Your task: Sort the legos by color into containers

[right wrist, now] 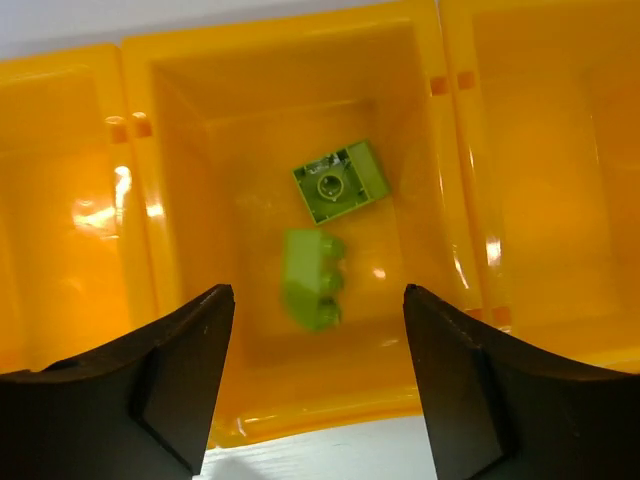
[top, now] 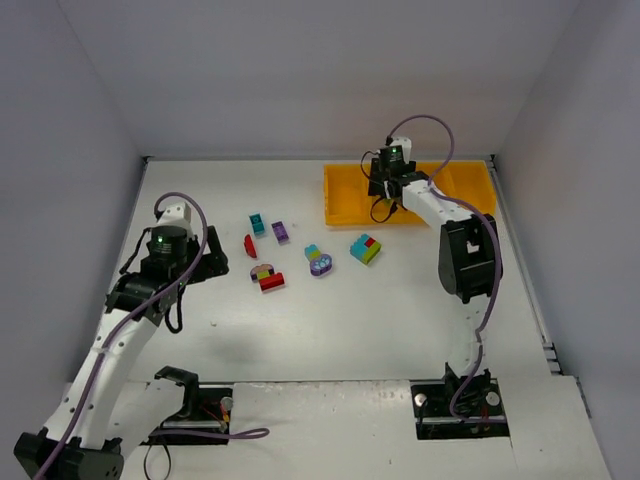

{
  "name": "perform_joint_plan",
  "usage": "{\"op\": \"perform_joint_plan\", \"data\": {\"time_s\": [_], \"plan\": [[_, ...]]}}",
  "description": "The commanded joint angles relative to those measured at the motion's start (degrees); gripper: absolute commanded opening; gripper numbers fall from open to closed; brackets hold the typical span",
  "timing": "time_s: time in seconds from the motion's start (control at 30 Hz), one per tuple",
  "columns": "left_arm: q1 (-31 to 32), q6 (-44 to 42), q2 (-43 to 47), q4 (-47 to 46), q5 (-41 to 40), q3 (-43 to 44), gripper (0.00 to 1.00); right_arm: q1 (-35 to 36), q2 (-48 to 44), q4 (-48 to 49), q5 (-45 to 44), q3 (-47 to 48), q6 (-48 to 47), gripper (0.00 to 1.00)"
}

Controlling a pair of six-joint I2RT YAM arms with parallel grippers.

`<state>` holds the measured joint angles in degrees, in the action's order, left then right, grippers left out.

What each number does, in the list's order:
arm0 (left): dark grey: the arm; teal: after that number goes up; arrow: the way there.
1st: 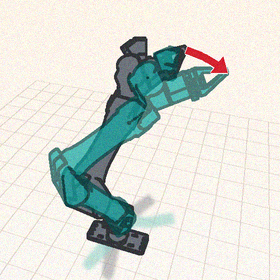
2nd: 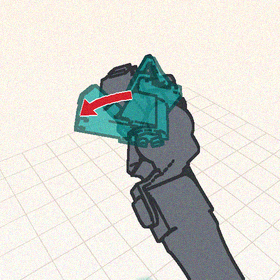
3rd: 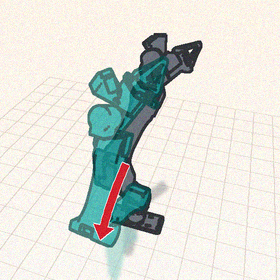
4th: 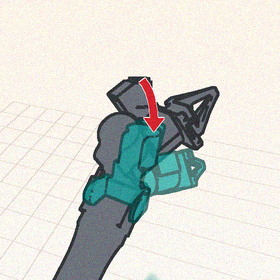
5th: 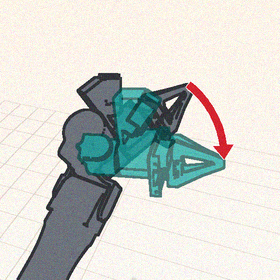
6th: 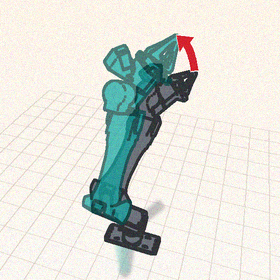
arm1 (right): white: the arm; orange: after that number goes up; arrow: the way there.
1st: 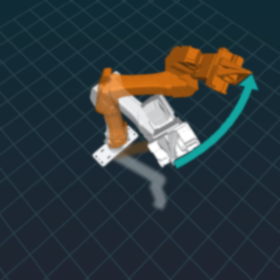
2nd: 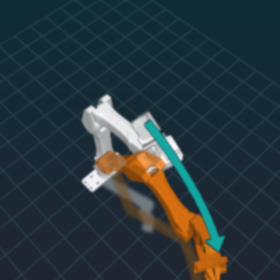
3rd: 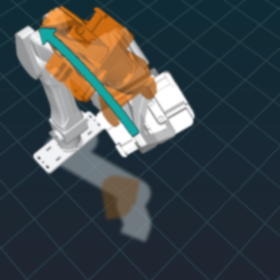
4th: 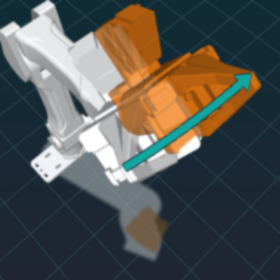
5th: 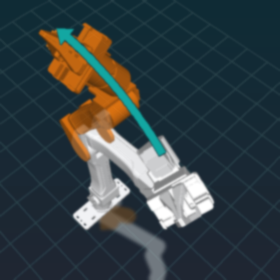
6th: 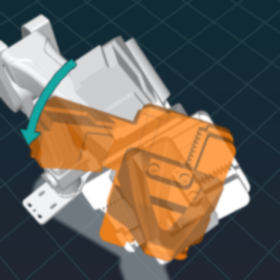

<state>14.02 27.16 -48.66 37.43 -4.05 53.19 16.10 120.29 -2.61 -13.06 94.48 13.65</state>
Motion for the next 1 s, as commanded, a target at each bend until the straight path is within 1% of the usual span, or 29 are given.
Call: {"op": "perform_joint_plan", "data": {"time_s": [0.0,0.07,0.1,0.2,0.23,0.37,0.43,0.47,0.5,0.57,0.67,0.77,0.8,0.97], "plan": [[0.04,3.6,-2.22,-6.04,0.89,-0.01,0.87,-0.37,-1.29,1.56,-0.92,5.1,-0.73,0.68],[0.04,4.74,-4.06,-7.19,1.24,-0.19,0.87,-0.37,-1.37,1.56,-0.65,5.37,-0.64,0.79],[0.04,5.01,-4.85,-8.24,1.5,-0.19,0.87,-0.37,-1.63,1.56,-0.56,5.37,-0.73,0.9],[0.04,6.06,-7.75,-10.7,2.03,0.07,0.87,-0.37,-4.7,1.47,-0.13,4.23,-0.73,0.99],[0.13,6.41,-8.63,-11.32,1.95,0.42,0.87,-0.37,-5.67,1.56,-0.12,3.62,-0.64,1.0],[0.57,7.73,-14.07,-13.61,0.72,2.18,0.87,-0.28,-12.26,1.47,0.4,-1.56,0.32,1.0],[1.09,7.91,-17.41,-15.01,-0.77,2.97,0.86,-0.28,-17.44,1.38,1.1,-6.31,1.55,1.0],[1.62,8.17,-18.47,-15.19,-1.39,3.93,0.86,-0.19,-19.2,1.47,1.37,-8.06,1.99,0.99],[1.88,8.17,-19.7,-15.72,-1.92,4.38,0.86,-0.19,-22.96,1.38,1.72,-9.82,2.34,0.95],[2.5,8.26,-23.39,-16.33,-3.59,6.12,0.86,-0.01,-26.76,1.38,2.42,-15.18,3.66,0.9],[2.94,8.35,-28.58,-17.3,-4.56,8.32,0.86,0.25,-36.4,1.29,3.56,-21.86,4.63,0.87],[3.12,8.53,-34.2,-17.13,-4.82,10.7,0.86,0.51,-41.09,1.03,4.79,-26.96,5.42,0.86],[3.38,8.53,-35.61,-17.21,-4.82,12.1,0.85,0.51,-43.88,0.77,5.15,-28.02,5.51,0.86],[3.73,9.05,-44.84,-18.62,-4.82,15.01,0.78,0.6,-50.14,-0.64,7.6,-33.73,6.39,0.86]]}}
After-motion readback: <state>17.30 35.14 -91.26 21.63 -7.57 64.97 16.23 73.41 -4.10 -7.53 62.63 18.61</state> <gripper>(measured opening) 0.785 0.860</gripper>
